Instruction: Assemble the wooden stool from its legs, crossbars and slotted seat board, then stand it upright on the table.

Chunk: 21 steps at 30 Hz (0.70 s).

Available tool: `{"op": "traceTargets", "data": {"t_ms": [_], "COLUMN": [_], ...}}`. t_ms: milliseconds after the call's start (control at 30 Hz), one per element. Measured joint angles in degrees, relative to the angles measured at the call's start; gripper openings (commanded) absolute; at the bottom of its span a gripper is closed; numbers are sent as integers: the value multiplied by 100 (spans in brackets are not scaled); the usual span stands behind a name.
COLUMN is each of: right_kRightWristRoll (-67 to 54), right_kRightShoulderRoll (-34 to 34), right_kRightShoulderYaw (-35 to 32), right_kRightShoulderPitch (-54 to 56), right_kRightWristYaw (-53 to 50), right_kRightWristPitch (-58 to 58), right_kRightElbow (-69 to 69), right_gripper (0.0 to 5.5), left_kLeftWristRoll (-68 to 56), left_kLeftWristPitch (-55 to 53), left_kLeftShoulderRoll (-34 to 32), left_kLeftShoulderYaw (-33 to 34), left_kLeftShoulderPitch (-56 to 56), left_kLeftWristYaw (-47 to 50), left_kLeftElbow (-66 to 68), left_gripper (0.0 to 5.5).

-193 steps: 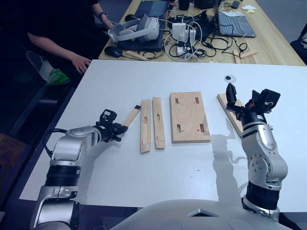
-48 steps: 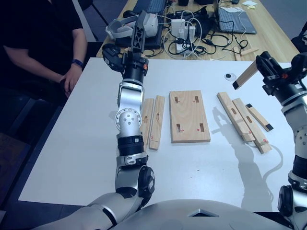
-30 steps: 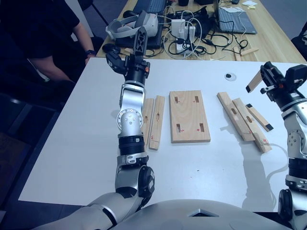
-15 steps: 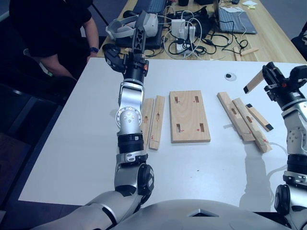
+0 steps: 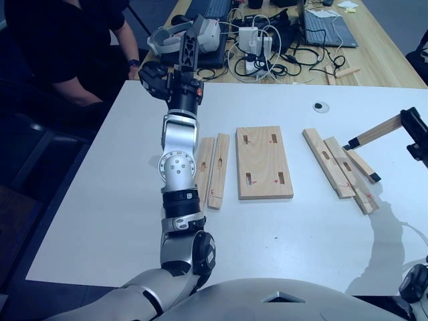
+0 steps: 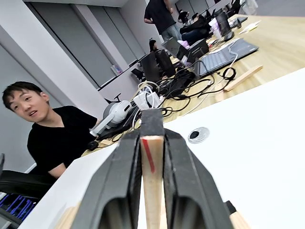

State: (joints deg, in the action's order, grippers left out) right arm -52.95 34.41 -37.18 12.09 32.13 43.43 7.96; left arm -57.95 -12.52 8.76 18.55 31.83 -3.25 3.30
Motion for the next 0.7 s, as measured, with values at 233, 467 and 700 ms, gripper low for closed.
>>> {"op": "traceTargets", "data": {"t_ms": [233, 467, 700], "right_kRightWristRoll": [53, 360, 931], "right_kRightShoulderRoll": [98, 19, -215], "right_kRightShoulderYaw": [16, 258, 819], "right_kRightShoulderPitch": [-256, -250, -173], "right_kRightWristYaw": [220, 256, 341], "right_kRightWristPitch": [191, -209, -870], "right_kRightElbow": [151, 242, 188], "right_gripper": [41, 41, 41], "left_kLeftWristRoll": [-2, 3, 4], "left_kLeftWristPitch": [15, 85, 66], "left_kLeftShoulderRoll": [63, 63, 62], "left_kLeftShoulderYaw": [-34, -58, -67], "left_kLeftShoulderPitch": [-118, -117, -118], "left_kLeftWristYaw": [137, 134, 137], "left_kLeftElbow": [-216, -127, -126], "left_gripper": [448, 448, 448]}}
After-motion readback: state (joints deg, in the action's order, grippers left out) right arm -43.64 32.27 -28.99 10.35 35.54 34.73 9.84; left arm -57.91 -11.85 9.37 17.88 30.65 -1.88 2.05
